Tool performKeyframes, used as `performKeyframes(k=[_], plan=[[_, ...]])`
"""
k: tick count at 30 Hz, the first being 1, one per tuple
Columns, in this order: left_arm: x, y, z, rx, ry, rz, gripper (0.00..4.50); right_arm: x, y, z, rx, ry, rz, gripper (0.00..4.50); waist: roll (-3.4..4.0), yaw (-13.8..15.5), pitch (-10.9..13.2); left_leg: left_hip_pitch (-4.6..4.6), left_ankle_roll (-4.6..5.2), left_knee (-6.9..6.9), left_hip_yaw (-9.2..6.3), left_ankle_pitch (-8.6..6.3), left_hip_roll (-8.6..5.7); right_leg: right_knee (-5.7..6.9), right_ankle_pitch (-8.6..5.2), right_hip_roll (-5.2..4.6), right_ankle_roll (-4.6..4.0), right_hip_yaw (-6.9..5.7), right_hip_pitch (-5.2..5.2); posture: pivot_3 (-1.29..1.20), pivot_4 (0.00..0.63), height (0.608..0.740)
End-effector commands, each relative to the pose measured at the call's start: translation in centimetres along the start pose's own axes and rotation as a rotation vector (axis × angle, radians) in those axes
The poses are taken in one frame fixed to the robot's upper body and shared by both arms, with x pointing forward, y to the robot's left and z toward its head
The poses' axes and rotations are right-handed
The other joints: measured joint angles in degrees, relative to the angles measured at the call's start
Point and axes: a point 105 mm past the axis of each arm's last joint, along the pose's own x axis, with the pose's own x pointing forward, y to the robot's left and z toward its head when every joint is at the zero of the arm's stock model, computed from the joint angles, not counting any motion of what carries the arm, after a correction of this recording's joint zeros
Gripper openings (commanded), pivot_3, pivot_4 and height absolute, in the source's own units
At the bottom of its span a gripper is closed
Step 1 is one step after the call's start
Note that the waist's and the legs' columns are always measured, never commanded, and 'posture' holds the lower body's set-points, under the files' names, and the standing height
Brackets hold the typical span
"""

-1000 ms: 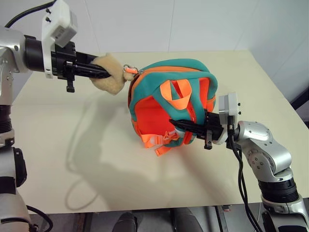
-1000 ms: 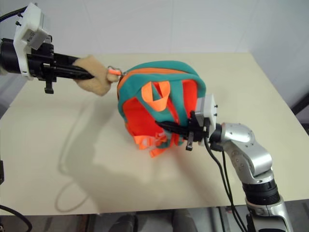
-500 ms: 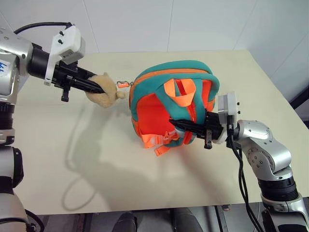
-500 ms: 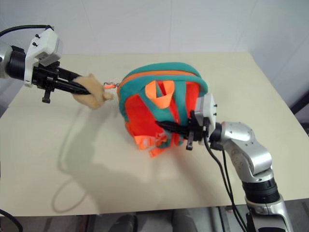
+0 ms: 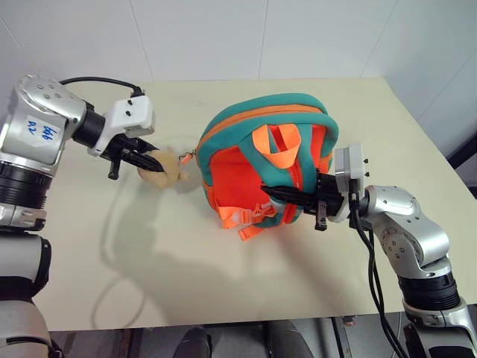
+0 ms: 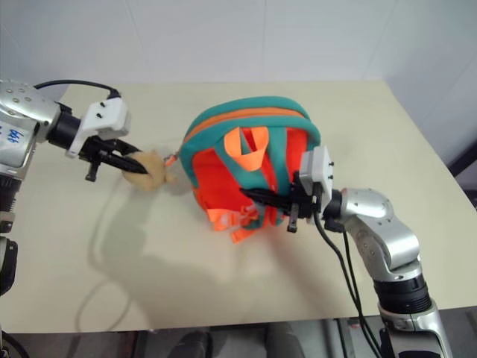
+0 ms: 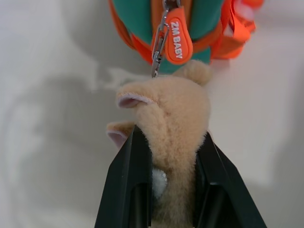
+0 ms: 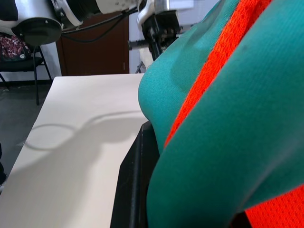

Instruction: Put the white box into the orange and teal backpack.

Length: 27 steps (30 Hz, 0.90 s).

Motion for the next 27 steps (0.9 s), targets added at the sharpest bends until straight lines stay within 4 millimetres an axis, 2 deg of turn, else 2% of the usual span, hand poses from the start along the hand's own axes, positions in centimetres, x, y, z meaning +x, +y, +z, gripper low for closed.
performKeyframes(k=[1, 13, 21, 24, 27], plan=[[1.2, -1.1, -0.7, 0.010, 0.044, -0.097, 0.54, -0.2, -0.2, 1.1, -0.042, -0.030, 0.000, 0.49, 0.00, 0.0, 0.0, -0.01, 0.00, 0.01, 0.00, 0.00, 0.00, 0.00, 0.00, 0.00, 0.00, 0.00, 0.00, 0.00, 0.150, 0.740], [5.7, -1.6, -2.2, 0.042, 0.121, -0.159, 0.54, -0.3, -0.3, 0.7, -0.047, -0.002, 0.006, 0.49, -0.01, 0.2, 0.0, -0.01, 0.00, 0.01, 0.00, 0.00, 0.00, -0.01, 0.00, 0.00, 0.00, 0.00, 0.00, 0.00, 0.150, 0.740], [6.9, -1.6, -2.2, 0.060, 0.116, -0.134, 0.54, -0.6, -0.3, 0.4, -0.064, 0.029, 0.010, 0.49, -0.02, 0.2, 0.0, 0.01, 0.00, 0.03, 0.00, 0.00, 0.00, 0.04, 0.00, 0.00, 0.00, 0.00, 0.00, 0.00, 0.150, 0.740], [6.9, -0.7, -1.0, 0.092, 0.038, -0.057, 0.54, -0.8, -0.3, 0.2, -0.076, 0.063, 0.015, 0.49, -0.03, 0.6, 0.0, 0.01, 0.00, 0.07, 0.00, 0.00, 0.00, 0.06, 0.00, 0.00, 0.00, 0.00, 0.00, 0.00, 0.150, 0.740], [6.4, -0.2, 1.2, 0.142, -0.109, -0.002, 0.54, -1.0, -0.5, -0.4, -0.059, 0.138, 0.011, 0.49, -0.02, 1.3, 0.0, 0.00, 0.00, 0.09, 0.00, 0.00, 0.00, 0.08, 0.00, -0.01, 0.00, 0.00, 0.00, 0.00, 0.150, 0.740]])
